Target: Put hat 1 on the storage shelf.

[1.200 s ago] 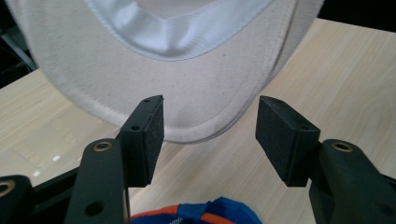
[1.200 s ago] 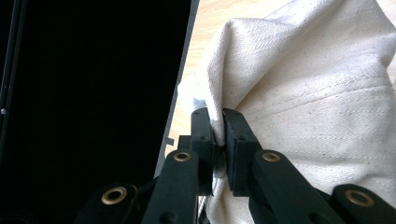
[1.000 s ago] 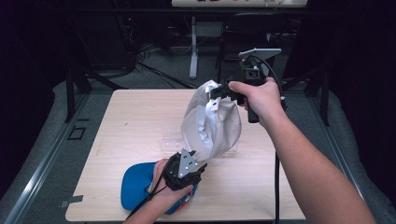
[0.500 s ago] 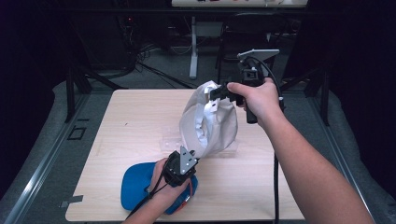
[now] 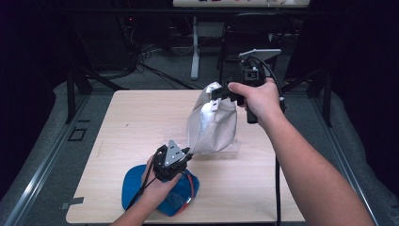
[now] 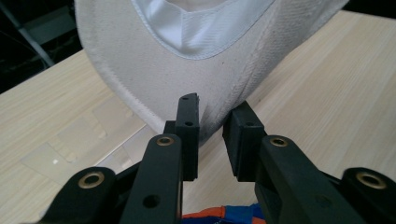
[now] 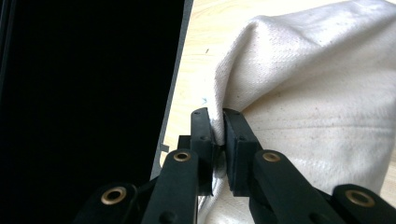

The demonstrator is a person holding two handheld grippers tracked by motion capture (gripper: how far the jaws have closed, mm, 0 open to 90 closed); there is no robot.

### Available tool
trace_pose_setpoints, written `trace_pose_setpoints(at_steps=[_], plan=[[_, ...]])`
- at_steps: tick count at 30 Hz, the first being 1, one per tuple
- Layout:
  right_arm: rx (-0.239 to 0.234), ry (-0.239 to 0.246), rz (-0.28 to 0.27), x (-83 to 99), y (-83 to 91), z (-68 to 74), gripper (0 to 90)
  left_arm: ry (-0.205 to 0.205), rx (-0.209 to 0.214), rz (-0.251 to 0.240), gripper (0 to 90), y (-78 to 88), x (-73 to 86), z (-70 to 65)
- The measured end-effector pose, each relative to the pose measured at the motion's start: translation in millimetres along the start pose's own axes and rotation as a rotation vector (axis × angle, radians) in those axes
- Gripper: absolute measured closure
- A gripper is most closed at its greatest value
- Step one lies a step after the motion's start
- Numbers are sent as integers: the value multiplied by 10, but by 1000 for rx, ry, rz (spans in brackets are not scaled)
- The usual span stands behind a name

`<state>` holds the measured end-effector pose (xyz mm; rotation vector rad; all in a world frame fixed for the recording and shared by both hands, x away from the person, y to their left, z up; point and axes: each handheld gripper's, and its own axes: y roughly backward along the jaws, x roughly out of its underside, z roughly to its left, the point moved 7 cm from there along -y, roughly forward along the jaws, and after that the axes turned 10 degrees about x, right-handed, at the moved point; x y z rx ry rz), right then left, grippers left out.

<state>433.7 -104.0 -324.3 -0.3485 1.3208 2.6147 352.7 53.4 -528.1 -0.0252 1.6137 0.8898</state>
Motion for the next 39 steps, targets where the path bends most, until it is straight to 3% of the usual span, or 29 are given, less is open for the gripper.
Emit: trace_pose_setpoints(at_steps=[5, 11, 26, 35, 39], plan=[[0, 8, -6, -8, -25, 14, 837, 11, 29, -16, 795, 6, -9, 21], [1, 14, -11, -21, -78, 49, 837, 49, 103, -59, 825, 1, -47, 59], [7, 34, -7, -64, -285, 104, 837, 137, 148, -73, 824, -30, -63, 341], [16, 28, -2, -99, -406, 92, 836, 184, 195, -67, 823, -98, -35, 414], [19, 30, 1, -107, -449, 82, 837, 191, 194, -65, 823, -108, -12, 432]])
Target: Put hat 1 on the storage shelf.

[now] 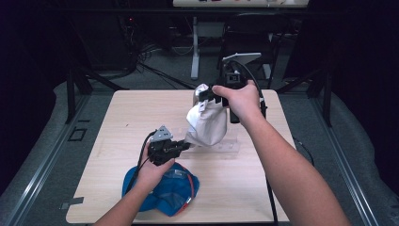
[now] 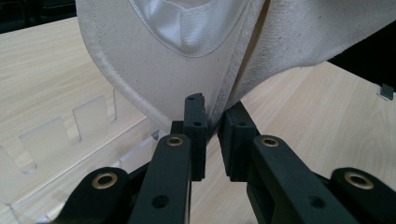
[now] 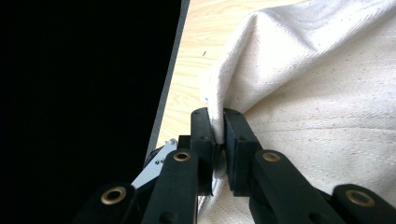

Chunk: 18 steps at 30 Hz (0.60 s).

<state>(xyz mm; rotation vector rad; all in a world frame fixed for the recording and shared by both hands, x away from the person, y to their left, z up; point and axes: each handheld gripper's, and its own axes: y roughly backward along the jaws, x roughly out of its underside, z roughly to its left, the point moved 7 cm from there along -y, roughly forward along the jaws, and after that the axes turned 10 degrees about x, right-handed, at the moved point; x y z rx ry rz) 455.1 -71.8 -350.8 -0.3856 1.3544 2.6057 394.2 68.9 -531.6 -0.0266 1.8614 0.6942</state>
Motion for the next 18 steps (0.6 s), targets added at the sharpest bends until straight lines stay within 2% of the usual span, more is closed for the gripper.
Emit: trace_pose_setpoints(at_steps=[2, 3, 6, 7, 9, 18], plan=[[-4, -3, 0, -3, -10, 3, 837, 4, 2, 8, 823, 18, 9, 8], [-8, -1, 3, -6, -27, 5, 837, 7, -4, -8, 823, 15, 7, 15], [-3, 5, 14, -2, -55, 11, 837, 11, -21, 10, 822, 38, 41, 44], [-1, 4, 14, -1, -69, 14, 837, 20, -21, -4, 822, 42, 60, 57], [-9, 4, 16, 2, -92, 25, 836, 26, -17, 11, 822, 57, 76, 58], [-18, 7, 22, 20, -149, 59, 836, 43, -40, 11, 826, 53, 123, 57]])
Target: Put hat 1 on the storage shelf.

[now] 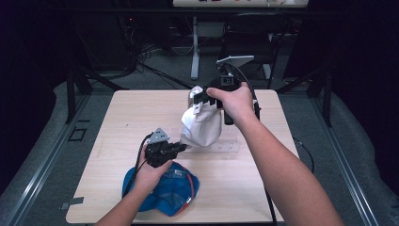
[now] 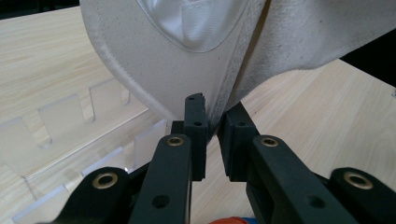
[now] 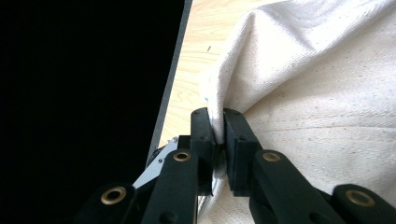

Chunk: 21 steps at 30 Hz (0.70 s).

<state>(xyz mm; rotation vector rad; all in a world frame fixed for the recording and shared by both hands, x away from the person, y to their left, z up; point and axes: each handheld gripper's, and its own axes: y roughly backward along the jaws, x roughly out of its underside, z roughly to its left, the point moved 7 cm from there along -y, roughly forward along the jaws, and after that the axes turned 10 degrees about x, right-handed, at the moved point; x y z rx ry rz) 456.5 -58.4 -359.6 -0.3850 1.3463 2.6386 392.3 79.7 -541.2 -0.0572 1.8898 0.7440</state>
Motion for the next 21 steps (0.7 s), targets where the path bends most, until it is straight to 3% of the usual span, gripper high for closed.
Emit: trace_pose_setpoints(at_steps=[2, 5, 8, 13, 19, 21], plan=[[1, 1, 1, 2, -1, -2, 836, -4, -9, -4, 826, -7, 6, 1], [10, 12, 10, 17, -9, -8, 836, -9, -37, 30, 831, 3, 27, -5], [3, 29, 25, 51, -31, 19, 836, 10, -47, 24, 837, 0, 48, 1], [2, 48, 0, 57, -102, 71, 832, 48, -49, -1, 837, 0, 74, 3], [6, 65, -26, 49, -150, 136, 822, 47, -59, -50, 837, 7, 122, 22], [15, 84, -17, 58, -156, 132, 819, 42, -58, -36, 837, 18, 130, 15]])
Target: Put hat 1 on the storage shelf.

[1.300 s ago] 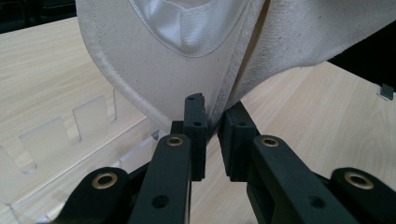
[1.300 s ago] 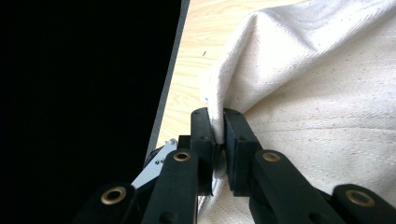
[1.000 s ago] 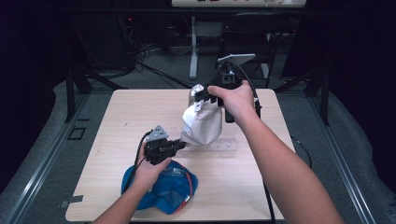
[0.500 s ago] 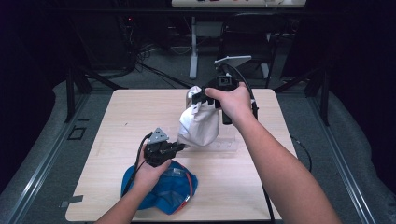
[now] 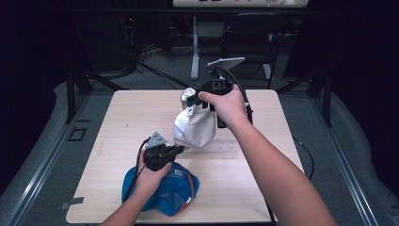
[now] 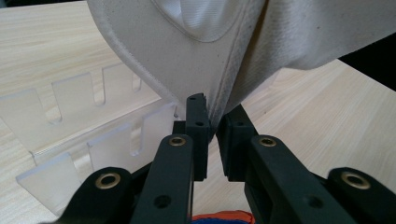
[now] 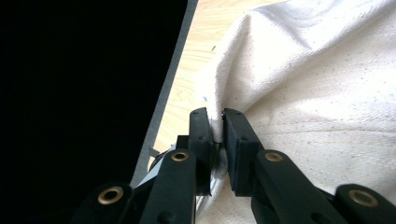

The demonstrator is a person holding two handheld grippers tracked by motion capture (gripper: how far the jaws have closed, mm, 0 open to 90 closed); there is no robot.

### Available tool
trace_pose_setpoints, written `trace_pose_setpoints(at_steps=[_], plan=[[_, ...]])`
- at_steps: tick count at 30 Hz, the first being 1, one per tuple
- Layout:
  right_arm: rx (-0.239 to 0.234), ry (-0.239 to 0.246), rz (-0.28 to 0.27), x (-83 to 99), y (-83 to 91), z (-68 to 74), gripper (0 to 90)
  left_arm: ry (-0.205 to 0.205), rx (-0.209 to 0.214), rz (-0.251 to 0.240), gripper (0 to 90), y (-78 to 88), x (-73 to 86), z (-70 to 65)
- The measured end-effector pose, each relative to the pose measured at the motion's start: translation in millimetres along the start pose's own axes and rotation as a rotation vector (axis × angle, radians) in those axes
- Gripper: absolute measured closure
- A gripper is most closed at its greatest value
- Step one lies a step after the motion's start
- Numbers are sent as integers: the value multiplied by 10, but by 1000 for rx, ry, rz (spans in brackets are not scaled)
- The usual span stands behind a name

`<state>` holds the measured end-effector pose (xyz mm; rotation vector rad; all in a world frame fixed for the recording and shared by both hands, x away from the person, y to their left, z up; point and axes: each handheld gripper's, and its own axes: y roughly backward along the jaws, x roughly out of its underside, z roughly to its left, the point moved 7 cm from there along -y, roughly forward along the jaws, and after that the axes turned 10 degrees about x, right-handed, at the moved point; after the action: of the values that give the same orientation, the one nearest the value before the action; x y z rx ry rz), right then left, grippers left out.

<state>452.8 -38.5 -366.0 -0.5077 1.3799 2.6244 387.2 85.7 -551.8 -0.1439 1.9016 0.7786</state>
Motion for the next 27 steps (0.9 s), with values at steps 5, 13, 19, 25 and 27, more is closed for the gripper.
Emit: trace_pose_setpoints(at_steps=[5, 13, 19, 25, 27], plan=[[2, 20, -23, -1, -5, 47, 737, -17, -18, -16, 842, -11, 1, -13], [-6, 62, -128, -59, 206, 48, 633, -10, -21, -28, 845, -1, 23, -7], [-3, 64, -148, -60, 362, 4, 634, -3, -22, -31, 846, 14, 51, 14], [7, 58, -151, -34, 437, -74, 641, 57, -2, -65, 843, 41, 87, 66], [12, 59, -148, -23, 453, -106, 642, 64, 2, -62, 843, 44, 98, 74]])
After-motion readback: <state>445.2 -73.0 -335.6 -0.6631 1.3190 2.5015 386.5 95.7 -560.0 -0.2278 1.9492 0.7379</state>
